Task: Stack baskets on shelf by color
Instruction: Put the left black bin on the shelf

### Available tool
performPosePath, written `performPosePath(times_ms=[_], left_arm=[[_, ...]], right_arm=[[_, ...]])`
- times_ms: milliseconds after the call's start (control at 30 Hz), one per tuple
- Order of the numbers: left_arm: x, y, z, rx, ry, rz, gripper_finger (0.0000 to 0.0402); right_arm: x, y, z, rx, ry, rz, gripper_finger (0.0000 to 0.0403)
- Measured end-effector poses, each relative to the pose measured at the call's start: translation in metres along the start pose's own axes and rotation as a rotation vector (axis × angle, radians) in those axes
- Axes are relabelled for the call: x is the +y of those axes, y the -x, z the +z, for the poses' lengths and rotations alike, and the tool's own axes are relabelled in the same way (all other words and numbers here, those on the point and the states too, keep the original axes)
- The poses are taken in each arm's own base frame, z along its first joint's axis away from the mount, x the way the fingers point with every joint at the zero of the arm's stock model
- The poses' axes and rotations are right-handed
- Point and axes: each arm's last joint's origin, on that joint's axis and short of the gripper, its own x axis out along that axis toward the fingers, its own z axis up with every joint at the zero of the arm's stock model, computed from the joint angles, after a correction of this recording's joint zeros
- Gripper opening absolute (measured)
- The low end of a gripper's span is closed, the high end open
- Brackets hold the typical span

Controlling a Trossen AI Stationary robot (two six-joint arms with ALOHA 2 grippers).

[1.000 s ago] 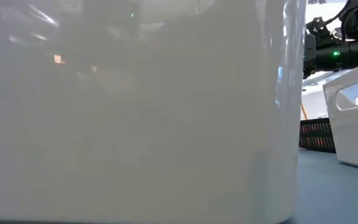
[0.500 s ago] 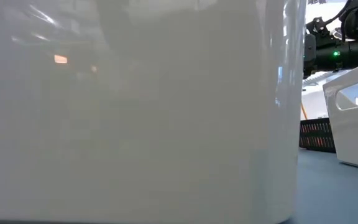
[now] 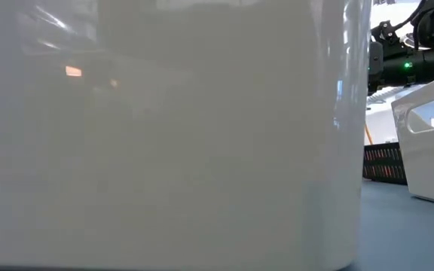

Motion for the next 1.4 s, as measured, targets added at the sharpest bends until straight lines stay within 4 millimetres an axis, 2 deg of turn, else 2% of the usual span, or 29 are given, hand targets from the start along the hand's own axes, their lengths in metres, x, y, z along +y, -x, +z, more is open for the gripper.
performPosePath(times_ms=[100, 200, 300, 533, 800, 1000, 1267, 1400], left_arm=[[0.012, -0.016, 0.011, -0.032, -0.131, 0.078, 0.0008], [0.035, -0.034, 0.019, -0.012, -0.245, 0.204, 0.0008], [0.059, -0.055, 0.02, 0.03, -0.292, 0.258, 0.0008], [0.109, -0.107, -0.002, 0.205, -0.263, 0.328, 0.0007], [0.158, -0.148, -0.032, 0.346, -0.127, 0.338, 0.0007], [0.165, -0.165, -0.051, 0.454, -0.077, 0.263, 0.0011], [0.16, -0.165, -0.057, 0.511, -0.035, 0.249, 0.0007], [0.154, -0.164, -0.059, 0.547, -0.013, 0.24, 0.0021]], right_arm=[[0.0, 0.0, 0.0, 0.001, 0.011, 0.0, 0.0134], [0.0, 0.0, 0.0, -0.003, 0.03, -0.001, 0.0134], [0.0, 0.0, 0.0, -0.003, 0.032, -0.001, 0.0134], [0.0, 0.0, -0.005, 0.05, 0.049, 0.002, 0.0134], [0.0, 0.0, -0.005, 0.056, 0.051, 0.002, 0.0134], [0.0, 0.0, -0.006, 0.057, 0.05, 0.003, 0.0134], [0.0, 0.0, -0.006, 0.059, 0.052, 0.003, 0.0134], [0.0, 0.0, -0.006, 0.059, 0.049, 0.003, 0.0134]])
